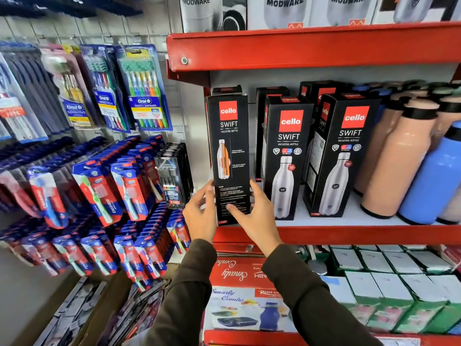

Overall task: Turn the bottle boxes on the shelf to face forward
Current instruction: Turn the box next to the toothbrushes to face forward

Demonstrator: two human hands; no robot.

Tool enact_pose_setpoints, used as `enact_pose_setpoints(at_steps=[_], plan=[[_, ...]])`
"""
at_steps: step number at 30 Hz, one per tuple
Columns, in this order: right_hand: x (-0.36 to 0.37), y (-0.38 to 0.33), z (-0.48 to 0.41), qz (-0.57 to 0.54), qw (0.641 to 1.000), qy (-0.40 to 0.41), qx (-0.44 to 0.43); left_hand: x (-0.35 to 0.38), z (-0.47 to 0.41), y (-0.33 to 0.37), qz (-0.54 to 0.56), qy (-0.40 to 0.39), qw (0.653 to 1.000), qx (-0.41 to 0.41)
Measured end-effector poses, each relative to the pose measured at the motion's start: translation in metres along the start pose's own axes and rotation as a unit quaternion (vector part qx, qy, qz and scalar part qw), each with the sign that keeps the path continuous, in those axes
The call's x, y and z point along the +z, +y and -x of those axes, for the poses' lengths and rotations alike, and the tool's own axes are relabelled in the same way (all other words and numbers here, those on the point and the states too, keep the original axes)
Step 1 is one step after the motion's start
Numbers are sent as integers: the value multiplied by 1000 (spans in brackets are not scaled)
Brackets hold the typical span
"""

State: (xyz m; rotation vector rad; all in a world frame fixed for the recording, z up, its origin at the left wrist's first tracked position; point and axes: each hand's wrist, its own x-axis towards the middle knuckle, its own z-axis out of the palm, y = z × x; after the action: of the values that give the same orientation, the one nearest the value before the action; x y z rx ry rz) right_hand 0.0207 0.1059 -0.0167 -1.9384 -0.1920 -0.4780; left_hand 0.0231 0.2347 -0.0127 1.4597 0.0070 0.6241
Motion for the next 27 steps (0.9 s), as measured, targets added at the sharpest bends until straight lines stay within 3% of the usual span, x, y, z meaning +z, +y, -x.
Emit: enact_pose_setpoints(at_steps=[3,9,14,16,19,24,27], plan=[[2,-5,-2,-2,1000,12,-11,1,5,6,53,20,998,-22],[-2,-14,-9,-24,998,40,-30,1,6,3,29,36,999,6],[0,-12,-12,-41,998,41,-22,-4,-10,-3,-49,-4,996,71],[2,-12,-11,-34,999,31,-24,-8,-25,-9,-97,-49,993,44],[5,-10,-9,-23,999,0,-24,-18,-36,-18,-70,-120,990,-24],[6,-7,-12,-10,999,-18,-44,-26,-38,-27,-67,-117,990,-31],[6,-3,-15,-6,999,-19,-47,-21,-33,-23,-81,-116,990,6]])
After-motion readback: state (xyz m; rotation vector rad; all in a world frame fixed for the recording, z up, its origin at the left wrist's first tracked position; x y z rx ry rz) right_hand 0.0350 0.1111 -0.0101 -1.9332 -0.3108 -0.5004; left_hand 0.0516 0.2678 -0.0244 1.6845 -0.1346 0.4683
